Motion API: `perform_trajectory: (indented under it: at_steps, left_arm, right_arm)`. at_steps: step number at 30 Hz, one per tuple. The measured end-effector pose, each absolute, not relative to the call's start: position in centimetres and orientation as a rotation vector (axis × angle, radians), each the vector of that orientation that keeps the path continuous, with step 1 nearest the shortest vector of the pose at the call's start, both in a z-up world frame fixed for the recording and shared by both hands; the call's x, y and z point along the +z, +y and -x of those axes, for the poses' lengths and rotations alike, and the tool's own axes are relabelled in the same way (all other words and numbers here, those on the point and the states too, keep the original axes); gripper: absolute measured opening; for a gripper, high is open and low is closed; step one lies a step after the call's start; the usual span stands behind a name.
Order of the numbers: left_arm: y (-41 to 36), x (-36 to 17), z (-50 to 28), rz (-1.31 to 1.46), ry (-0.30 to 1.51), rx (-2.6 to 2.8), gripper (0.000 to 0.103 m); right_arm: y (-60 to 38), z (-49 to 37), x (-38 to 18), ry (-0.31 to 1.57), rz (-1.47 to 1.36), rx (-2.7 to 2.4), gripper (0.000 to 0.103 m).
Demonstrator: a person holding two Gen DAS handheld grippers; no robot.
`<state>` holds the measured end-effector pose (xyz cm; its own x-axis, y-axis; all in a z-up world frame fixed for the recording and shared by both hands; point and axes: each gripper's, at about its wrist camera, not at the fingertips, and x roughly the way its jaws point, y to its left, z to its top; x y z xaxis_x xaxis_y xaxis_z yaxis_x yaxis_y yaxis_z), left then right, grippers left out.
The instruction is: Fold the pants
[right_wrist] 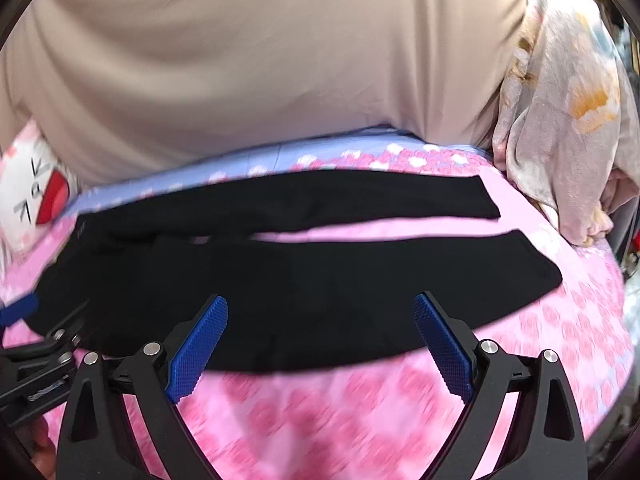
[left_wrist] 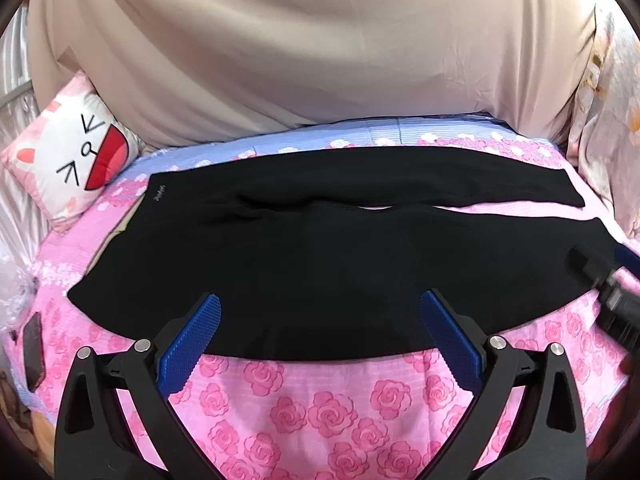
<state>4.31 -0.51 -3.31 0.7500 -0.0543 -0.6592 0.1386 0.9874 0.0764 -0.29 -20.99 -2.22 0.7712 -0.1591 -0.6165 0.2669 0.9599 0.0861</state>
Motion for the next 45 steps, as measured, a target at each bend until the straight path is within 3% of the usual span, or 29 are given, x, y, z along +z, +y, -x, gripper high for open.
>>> perform_trajectory:
  at_steps: [6,12,20,22,24,26,29,31,35,39,40,41,42,44,45]
  left_arm:
    - [0.5,-3.1,-6.2,-0.025,0.644,-0.097,0.098]
    - [0.7,-2.5,-8.8,0.014,0.590,-0.048,0.098]
    - [4.4,-2.6,-18.7,-0.086,0.721,0.044,0.098]
    - [7.1,-2.4,-21.6,-0.057,0.743,0.078,0.098]
    - [10.9,-2.1,-25.1,-0.013,0.754,0.129,0.098]
    - [14.3,-1.9,-28.3,0.025,0.772,0.155,0.098]
    - [19.5,-2.0,-33.0,0.032,0.791,0.242,0.098]
    - [22.8,-2.4,-36.0,0.015,0.802,0.311,0.098]
    - [27.2,-5.0,-41.3,-0.001,0.900,0.320,0.098]
    - [29.0,-9.1,-44.3,0.015,1.051,0.320,0.097]
    - [29.2,-10.0,-44.6,0.028,1.070,0.317,0.093]
    - [29.2,-10.6,-44.8,0.046,1.086,0.301,0.081]
    - [29.2,-10.8,-44.9,0.073,1.091,0.279,0.075]
    - [29.4,-10.5,-44.7,0.151,1.083,0.238,0.040]
    - [29.3,-9.9,-44.4,0.150,1.077,0.237,0.027]
  right_arm:
    - [-31.8,-3.3,-1.7,0.577,-0.235,-0.249,0.093]
    - [-40.9,-12.1,-3.7,0.656,-0.214,-0.282,0.093]
    - [-48.5,-21.9,-7.7,0.827,-0.250,-0.337,0.092]
    - [-49.4,-23.4,-8.6,0.851,-0.250,-0.348,0.086]
    - [-50.0,-24.4,-9.4,0.875,-0.261,-0.343,0.067]
    - [-50.5,-25.2,-10.4,0.902,-0.286,-0.336,0.059]
    - [-50.8,-25.8,-11.2,0.919,-0.294,-0.347,0.058]
    - [-50.5,-25.8,-11.4,0.918,-0.268,-0.360,0.050]
    - [-51.0,-25.3,-11.4,0.904,-0.288,-0.398,0.021]
    - [-51.7,-24.8,-11.4,0.900,-0.326,-0.408,0.015]
    - [-51.5,-24.8,-11.4,0.904,-0.320,-0.413,0.014]
    - [-51.4,-24.8,-11.4,0.908,-0.310,-0.418,0.014]
    - [-51.4,-24.7,-11.4,0.910,-0.306,-0.422,0.014]
    - [-51.2,-24.5,-11.2,0.911,-0.310,-0.428,0.011]
    - [-51.2,-24.6,-11.1,0.909,-0.315,-0.427,0.008]
